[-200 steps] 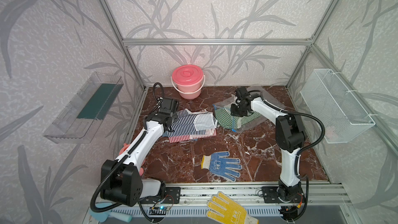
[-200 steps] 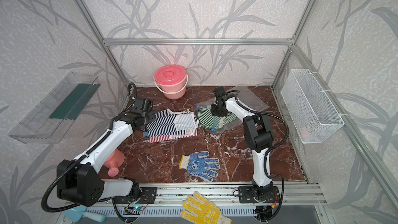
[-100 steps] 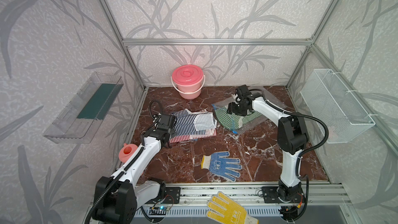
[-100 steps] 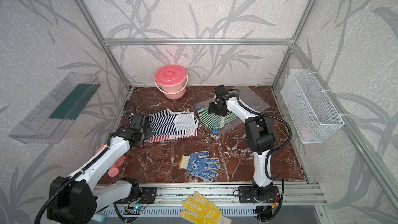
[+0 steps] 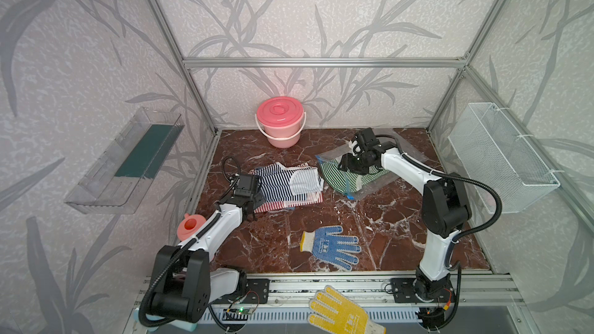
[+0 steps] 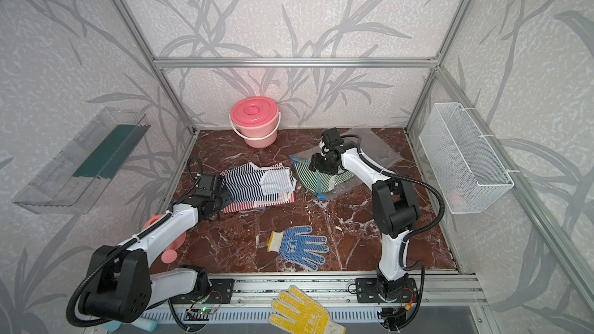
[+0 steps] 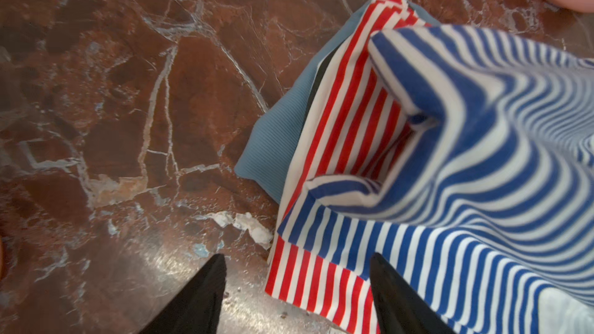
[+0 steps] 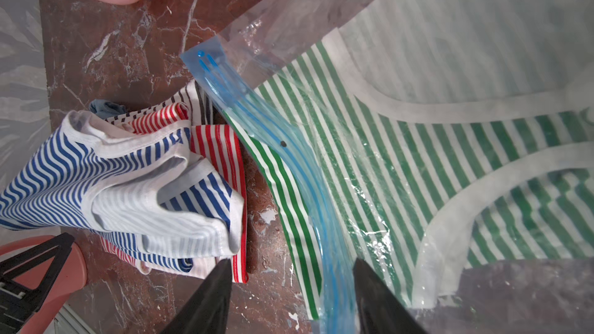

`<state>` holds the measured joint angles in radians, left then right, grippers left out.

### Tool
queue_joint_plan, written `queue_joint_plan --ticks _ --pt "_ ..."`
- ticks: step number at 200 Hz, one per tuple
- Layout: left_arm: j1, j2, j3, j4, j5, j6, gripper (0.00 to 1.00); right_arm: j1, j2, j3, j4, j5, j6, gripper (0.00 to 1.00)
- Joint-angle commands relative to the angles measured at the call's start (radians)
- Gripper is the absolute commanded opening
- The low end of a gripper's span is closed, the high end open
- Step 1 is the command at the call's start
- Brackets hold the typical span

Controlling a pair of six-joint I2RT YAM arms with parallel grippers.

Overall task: Take the tank top out of the vacuum bag
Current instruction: Adjust the tank top.

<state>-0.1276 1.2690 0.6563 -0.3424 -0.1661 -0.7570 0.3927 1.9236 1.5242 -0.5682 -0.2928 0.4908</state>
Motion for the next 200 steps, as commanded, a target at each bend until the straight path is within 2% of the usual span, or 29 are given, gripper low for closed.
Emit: queue_joint_plan --ticks 1,15,53,112,179,200 --pt "0.020 0.049 0.037 0.047 0.041 -0.015 0.70 0.003 -0.052 -0.013 0.003 -0.001 0.003 0.59" --pt "0.033 0.069 0.049 0.042 0.067 -0.012 0.68 0.003 -0.056 -0.013 -0.005 0.009 -0.003 0.58" --pt "0.044 0.111 0.066 0.044 0.070 -0.014 0.55 0.002 -0.055 -0.015 -0.004 0.019 -0.001 0.57" --pt "0.058 0.170 0.077 0.069 0.075 -0.018 0.49 -0.003 -0.046 -0.007 -0.014 0.023 0.003 0.55" --pt "0.060 0.195 0.106 0.067 0.109 -0.018 0.17 -0.006 -0.061 -0.010 -0.030 0.050 0.005 0.54" --pt "0.060 0.186 0.125 0.037 0.112 -0.018 0.02 -0.006 -0.060 -0.009 -0.034 0.052 0.008 0.54"
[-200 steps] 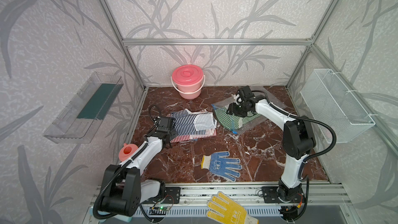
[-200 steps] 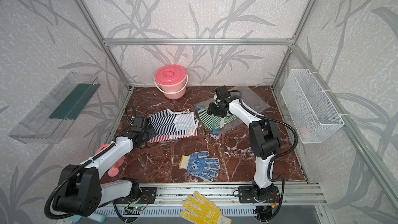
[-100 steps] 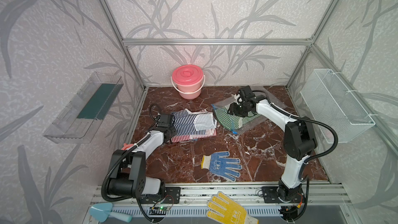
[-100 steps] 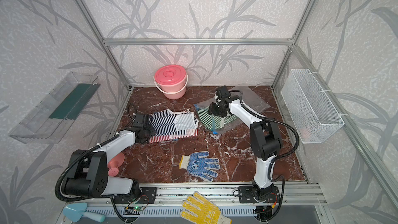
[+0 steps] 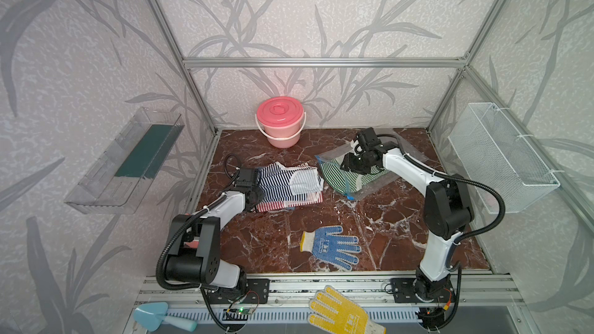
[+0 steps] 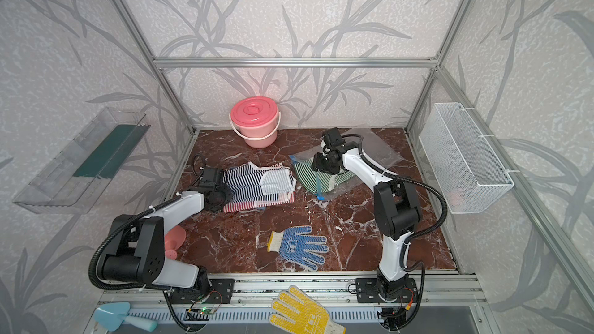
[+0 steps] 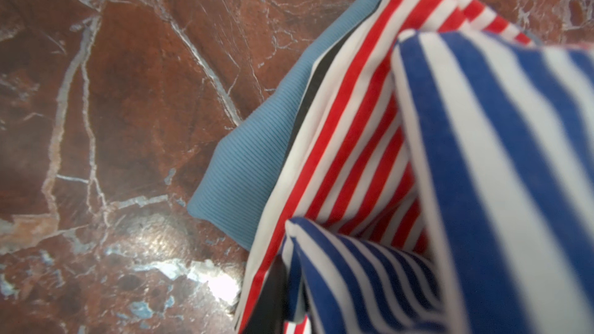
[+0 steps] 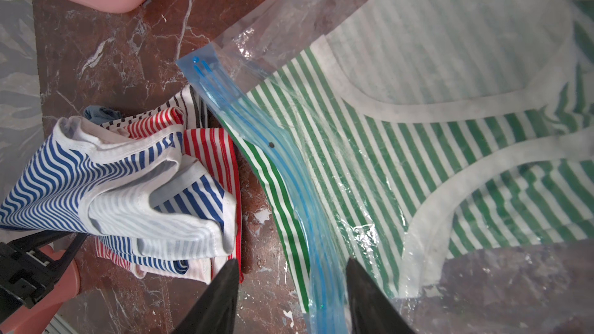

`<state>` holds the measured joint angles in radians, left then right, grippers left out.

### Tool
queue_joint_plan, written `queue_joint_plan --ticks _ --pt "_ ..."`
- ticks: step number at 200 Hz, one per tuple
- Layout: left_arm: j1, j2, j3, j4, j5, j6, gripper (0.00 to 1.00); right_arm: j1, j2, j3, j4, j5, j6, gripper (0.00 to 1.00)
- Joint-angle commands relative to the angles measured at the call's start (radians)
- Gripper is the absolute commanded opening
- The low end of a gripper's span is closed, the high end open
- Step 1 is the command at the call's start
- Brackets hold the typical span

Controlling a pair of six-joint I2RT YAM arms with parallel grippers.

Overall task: Take the tank top out of the vacuum bag
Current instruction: Adjust the tank top.

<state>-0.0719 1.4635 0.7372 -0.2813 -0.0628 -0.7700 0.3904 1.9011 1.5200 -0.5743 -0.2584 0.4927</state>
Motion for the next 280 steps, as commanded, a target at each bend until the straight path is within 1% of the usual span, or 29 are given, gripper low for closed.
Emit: queue_joint_plan --ticks 1,4,39,75,105,128,151,180,204,227,245,256,274,276,280 --pt "0.004 -0.009 0.044 -0.025 0.010 -0.005 0.02 -0.004 -0.037 -0.005 -0.028 0.017 0.006 0.54" --pt "0.004 -0.012 0.046 -0.029 0.009 -0.005 0.00 -0.004 -0.037 -0.005 -0.028 0.016 0.006 0.54" --pt "0.004 -0.087 0.054 -0.074 0.025 -0.005 0.00 -0.004 -0.039 -0.004 -0.031 0.019 0.009 0.54" --pt "0.004 -0.211 0.059 -0.170 0.041 -0.012 0.00 -0.004 -0.036 0.002 -0.033 0.030 0.008 0.54" --pt "0.003 -0.294 0.070 -0.286 0.028 -0.015 0.00 -0.004 -0.006 0.049 -0.078 0.051 -0.011 0.54" --pt "0.004 -0.326 0.046 -0.329 0.039 -0.012 0.00 -0.003 0.010 0.075 -0.096 0.060 -0.023 0.56" --pt "0.004 -0.329 0.028 -0.384 0.039 -0.017 0.00 -0.002 0.015 0.085 -0.094 0.066 -0.029 0.57" --pt "0.003 -0.329 -0.012 -0.396 0.073 -0.035 0.00 -0.002 0.027 0.105 -0.095 0.067 -0.034 0.58" --pt "0.004 -0.313 -0.020 -0.442 0.026 -0.043 0.00 -0.001 0.042 0.129 -0.101 0.060 -0.047 0.58" --pt "0.004 -0.300 -0.044 -0.430 0.007 -0.040 0.00 -0.001 0.055 0.150 -0.111 0.065 -0.054 0.58" --pt "0.004 -0.255 -0.046 -0.421 -0.012 -0.027 0.00 0.001 0.064 0.162 -0.116 0.059 -0.055 0.58" --pt "0.004 -0.213 -0.042 -0.409 0.000 -0.017 0.00 0.001 0.067 0.162 -0.113 0.056 -0.055 0.58" --pt "0.003 -0.146 -0.017 -0.378 0.071 -0.001 0.00 0.005 0.073 0.163 -0.110 0.050 -0.057 0.59" --pt "0.003 -0.139 -0.013 -0.378 0.076 0.001 0.01 0.004 0.074 0.163 -0.111 0.049 -0.057 0.59" --pt "0.003 -0.130 -0.005 -0.375 0.087 0.003 0.05 0.005 0.075 0.163 -0.111 0.048 -0.058 0.59"
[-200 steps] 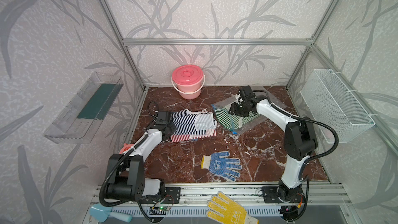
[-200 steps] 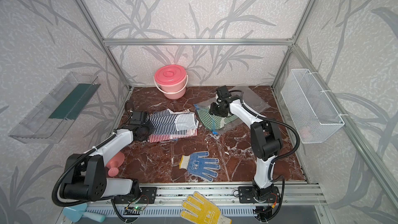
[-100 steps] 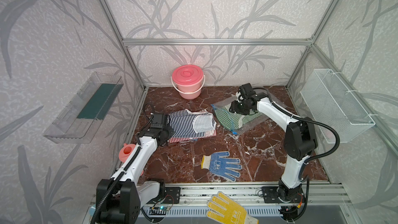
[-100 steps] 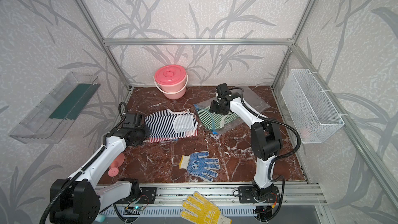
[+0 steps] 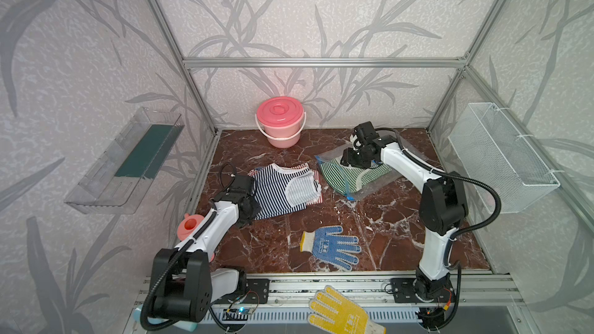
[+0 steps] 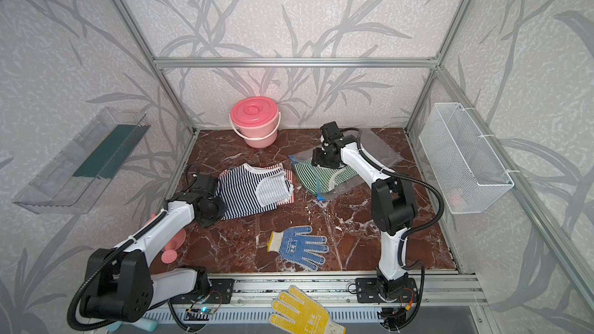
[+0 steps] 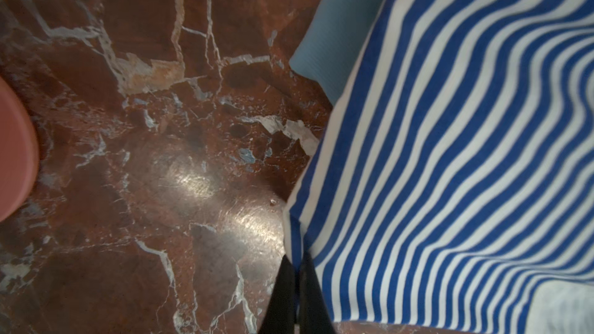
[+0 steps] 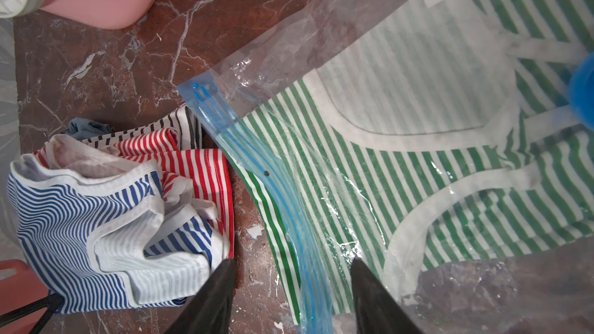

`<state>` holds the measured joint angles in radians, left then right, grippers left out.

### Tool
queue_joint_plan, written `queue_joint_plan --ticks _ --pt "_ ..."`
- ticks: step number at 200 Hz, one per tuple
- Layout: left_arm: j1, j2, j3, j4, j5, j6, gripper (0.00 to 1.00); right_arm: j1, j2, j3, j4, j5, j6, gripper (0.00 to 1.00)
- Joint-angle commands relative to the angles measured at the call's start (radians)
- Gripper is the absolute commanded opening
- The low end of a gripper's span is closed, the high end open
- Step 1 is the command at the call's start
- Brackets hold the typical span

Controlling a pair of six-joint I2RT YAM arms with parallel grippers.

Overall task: Take the tank top out of the vacuum bag
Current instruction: Adjust the tank top.

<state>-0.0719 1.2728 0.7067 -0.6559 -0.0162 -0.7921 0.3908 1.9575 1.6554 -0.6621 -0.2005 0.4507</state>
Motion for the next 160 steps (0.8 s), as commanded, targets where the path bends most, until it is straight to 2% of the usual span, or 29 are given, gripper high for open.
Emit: queue_joint_plan --ticks 1,19,41,57,96,140,160 --pt "0.003 0.063 0.028 0.000 0.043 0.026 0.07 0.005 0.018 0.027 -0.024 -0.011 -0.017 0.59" --pt "0.001 0.066 0.066 -0.001 0.052 0.038 0.34 0.006 0.020 0.028 -0.028 -0.011 -0.021 0.59" --pt "0.001 0.037 0.133 -0.030 0.018 0.063 0.51 0.008 0.009 0.019 -0.027 -0.010 -0.027 0.60" --pt "0.004 0.033 0.196 -0.050 -0.033 0.076 0.59 0.008 0.002 0.010 -0.021 -0.013 -0.030 0.60" --pt "0.029 0.125 0.337 -0.035 -0.074 0.069 0.61 0.008 0.007 0.013 -0.025 -0.034 -0.032 0.60" --pt "0.106 0.270 0.416 0.041 0.063 0.041 0.58 0.008 0.019 0.028 -0.036 -0.056 -0.041 0.60" --pt "0.117 0.289 0.422 0.074 0.062 0.028 0.59 0.008 0.020 0.026 -0.038 -0.056 -0.044 0.59"
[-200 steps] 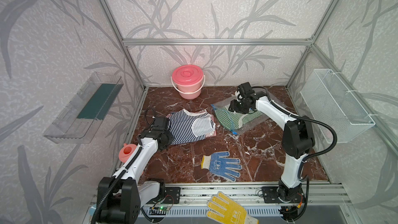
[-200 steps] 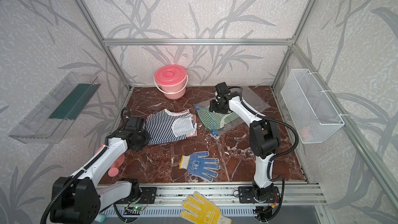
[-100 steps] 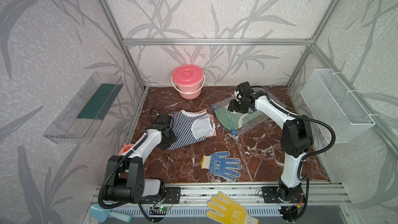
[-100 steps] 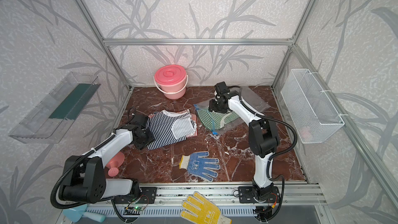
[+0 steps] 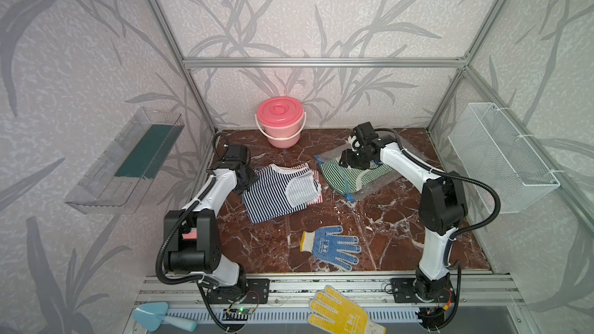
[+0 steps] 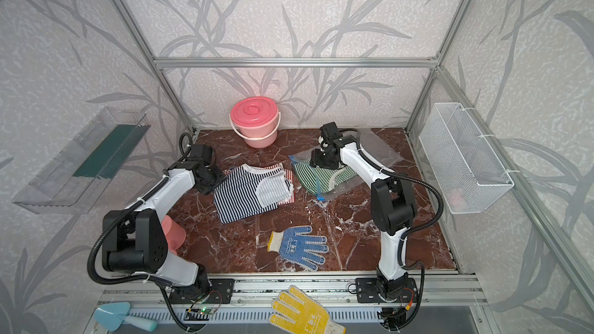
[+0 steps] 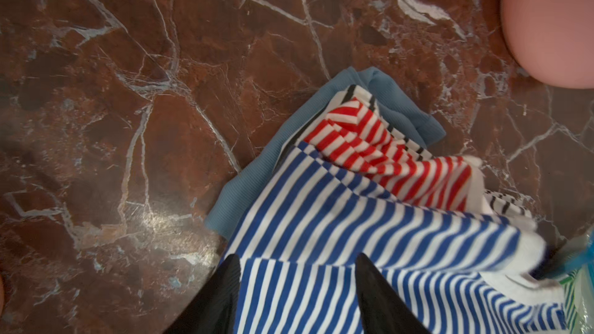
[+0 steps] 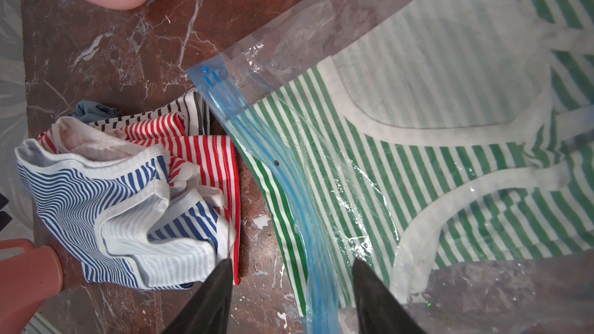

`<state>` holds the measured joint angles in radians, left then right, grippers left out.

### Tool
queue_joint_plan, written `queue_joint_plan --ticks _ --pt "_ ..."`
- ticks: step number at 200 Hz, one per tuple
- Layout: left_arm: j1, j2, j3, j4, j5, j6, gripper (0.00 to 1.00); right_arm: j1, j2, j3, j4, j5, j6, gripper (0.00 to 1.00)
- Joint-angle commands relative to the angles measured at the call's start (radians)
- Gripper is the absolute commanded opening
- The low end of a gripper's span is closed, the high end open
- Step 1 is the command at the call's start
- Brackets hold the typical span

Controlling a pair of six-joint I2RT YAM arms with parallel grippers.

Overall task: Take the tank top out of the vacuum bag
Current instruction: Adjust the tank top.

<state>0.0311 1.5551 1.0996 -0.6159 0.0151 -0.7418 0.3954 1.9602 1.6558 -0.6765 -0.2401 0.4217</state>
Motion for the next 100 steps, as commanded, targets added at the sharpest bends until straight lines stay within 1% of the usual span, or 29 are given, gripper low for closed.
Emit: queue_joint_plan --ticks 1,37,66,88,100 --pt "0.015 0.008 0.030 0.034 0.031 -0.023 0.59 0.003 0.017 0.025 -0.024 -0.016 -0.015 0.59" --pt "0.072 0.059 0.027 0.085 0.082 -0.039 0.58 0.003 0.010 0.007 -0.017 -0.019 -0.012 0.59" --pt "0.082 0.096 0.027 0.127 0.098 -0.048 0.54 0.003 0.012 0.005 -0.021 -0.018 -0.011 0.58" --pt "0.083 0.133 0.036 0.144 0.106 -0.050 0.48 0.003 0.011 0.001 -0.018 -0.022 -0.008 0.57" --pt "0.082 0.144 0.038 0.152 0.118 -0.056 0.39 0.003 0.011 0.002 -0.018 -0.022 -0.007 0.56"
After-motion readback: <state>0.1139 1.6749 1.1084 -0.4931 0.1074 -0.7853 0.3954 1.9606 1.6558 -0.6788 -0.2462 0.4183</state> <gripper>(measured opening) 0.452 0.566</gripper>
